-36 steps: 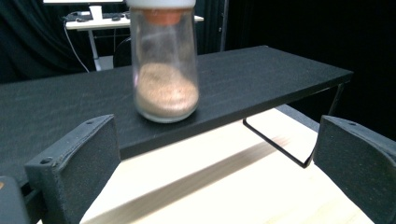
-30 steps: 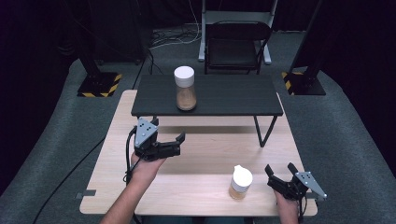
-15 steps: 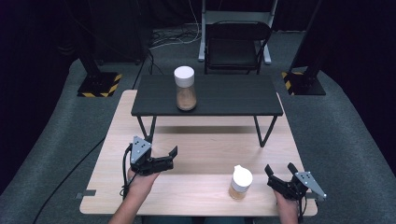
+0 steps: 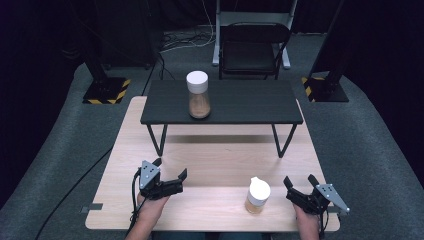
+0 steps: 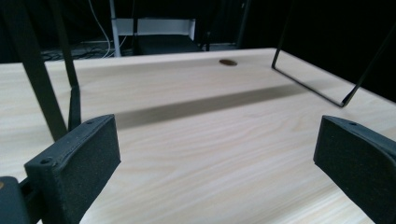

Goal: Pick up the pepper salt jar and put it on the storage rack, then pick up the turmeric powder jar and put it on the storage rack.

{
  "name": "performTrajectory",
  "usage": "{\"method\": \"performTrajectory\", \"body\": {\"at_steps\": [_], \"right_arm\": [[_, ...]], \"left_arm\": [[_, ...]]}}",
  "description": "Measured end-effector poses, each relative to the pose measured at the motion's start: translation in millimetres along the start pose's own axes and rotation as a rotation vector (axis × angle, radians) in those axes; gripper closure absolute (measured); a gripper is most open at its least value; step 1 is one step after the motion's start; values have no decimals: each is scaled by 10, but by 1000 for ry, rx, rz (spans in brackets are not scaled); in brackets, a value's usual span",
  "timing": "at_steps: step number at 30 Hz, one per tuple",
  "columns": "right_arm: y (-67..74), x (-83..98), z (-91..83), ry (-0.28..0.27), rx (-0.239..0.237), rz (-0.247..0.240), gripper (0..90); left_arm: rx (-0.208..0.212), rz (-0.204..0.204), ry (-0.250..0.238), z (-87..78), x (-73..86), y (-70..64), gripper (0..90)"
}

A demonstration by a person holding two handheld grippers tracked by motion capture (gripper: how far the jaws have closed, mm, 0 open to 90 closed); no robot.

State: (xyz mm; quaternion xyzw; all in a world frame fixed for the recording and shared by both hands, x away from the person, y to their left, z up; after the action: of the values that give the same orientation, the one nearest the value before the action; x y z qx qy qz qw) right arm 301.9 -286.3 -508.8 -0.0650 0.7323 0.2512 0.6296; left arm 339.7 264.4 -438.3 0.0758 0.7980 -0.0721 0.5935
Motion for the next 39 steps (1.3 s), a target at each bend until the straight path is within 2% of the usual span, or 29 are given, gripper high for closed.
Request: {"method": "performTrajectory", "body": {"at_steps": [12,19,21,24,28,30,34,39], "right_arm": [[2,-2,1,2,0,0,0],[4,-2,2,2,1,-1,0],[4,-3,3,3,2,0,0],[4,-6,6,5,1,-1,0],[3,-4,4,3,3,2,0],[5,0,1,0,3,4,0],[6,3,0,-2,5,4,0],[11,2,8,1,5,-8,0]], "left_arm": [[-17,-43,27,22,333,97,0],[-35,-41,50,44,527,142,0],[-39,-49,26,31,554,143,1],[-68,-53,26,33,569,118,3],[-93,-81,12,15,603,112,2],[-95,-75,19,18,595,107,1],[-104,-35,29,30,570,54,1],[-115,-46,41,37,557,55,1]]}}
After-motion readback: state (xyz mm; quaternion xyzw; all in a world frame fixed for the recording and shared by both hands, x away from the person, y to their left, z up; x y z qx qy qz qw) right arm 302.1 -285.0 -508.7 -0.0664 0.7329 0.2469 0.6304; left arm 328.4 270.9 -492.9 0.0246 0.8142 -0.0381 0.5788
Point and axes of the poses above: each handheld gripper's, and its own axes: z roughly forward along the jaws, x roughly out of its underside, y roughly to its left, the point moved 3 cm from there along z, roughly forward along the jaws, and after that the axes turned 15 degrees about -x, right-handed, at the moved point
